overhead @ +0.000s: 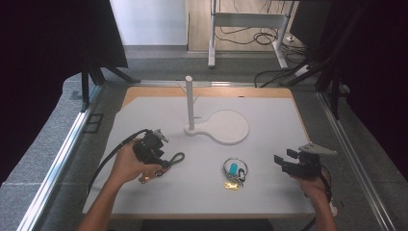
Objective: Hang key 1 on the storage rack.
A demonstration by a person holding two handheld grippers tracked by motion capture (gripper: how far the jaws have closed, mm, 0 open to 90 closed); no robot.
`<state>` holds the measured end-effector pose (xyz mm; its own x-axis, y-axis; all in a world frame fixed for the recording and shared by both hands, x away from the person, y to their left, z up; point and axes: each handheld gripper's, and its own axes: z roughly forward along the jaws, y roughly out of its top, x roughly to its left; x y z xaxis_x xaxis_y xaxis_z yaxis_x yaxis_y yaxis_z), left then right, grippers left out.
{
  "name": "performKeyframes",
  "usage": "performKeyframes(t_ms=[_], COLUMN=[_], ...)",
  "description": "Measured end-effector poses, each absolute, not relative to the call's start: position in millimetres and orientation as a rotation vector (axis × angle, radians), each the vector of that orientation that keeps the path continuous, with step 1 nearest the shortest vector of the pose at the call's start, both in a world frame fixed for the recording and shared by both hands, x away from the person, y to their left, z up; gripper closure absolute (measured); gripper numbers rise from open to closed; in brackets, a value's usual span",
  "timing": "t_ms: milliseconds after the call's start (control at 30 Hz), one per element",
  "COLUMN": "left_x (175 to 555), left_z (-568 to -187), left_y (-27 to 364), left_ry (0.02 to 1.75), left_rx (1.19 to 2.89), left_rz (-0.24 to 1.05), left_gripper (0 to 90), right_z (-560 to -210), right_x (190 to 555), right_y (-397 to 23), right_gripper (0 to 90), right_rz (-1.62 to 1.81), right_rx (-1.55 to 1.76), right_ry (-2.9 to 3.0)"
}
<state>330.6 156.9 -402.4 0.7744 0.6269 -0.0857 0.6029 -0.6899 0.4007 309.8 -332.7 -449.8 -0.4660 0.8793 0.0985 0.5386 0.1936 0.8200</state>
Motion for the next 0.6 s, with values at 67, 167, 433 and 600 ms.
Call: performKeyframes(t_ms=[67, 167, 433, 600], left_x=[332.1, 334.4, 339.5, 343.7], left_z=[-407.2, -411.9, -423.0, -429.6], left_y=[154.8, 153.2, 156.1, 156.5], left_ry=[0.941, 0.952, 1.000, 1.017], left_rx=[2.576, 2.598, 2.615, 2.621], left_rz=[0.071, 0.064, 0.024, 0.003], left_gripper=[46.3, 46.7, 46.8, 47.0], right_z=[-449.9, -450.4, -454.1, -456.0], right_x=[309.8, 310.1, 311.6, 312.0], right_y=[-332.0, -330.7, -327.5, -324.8], right_gripper=[36.0, 36.0, 36.1, 36.1], right_rz=[1.173, 1.167, 1.142, 1.124], right_rx=[1.328, 1.329, 1.331, 1.328], right_ry=[2.082, 2.084, 2.102, 2.113])
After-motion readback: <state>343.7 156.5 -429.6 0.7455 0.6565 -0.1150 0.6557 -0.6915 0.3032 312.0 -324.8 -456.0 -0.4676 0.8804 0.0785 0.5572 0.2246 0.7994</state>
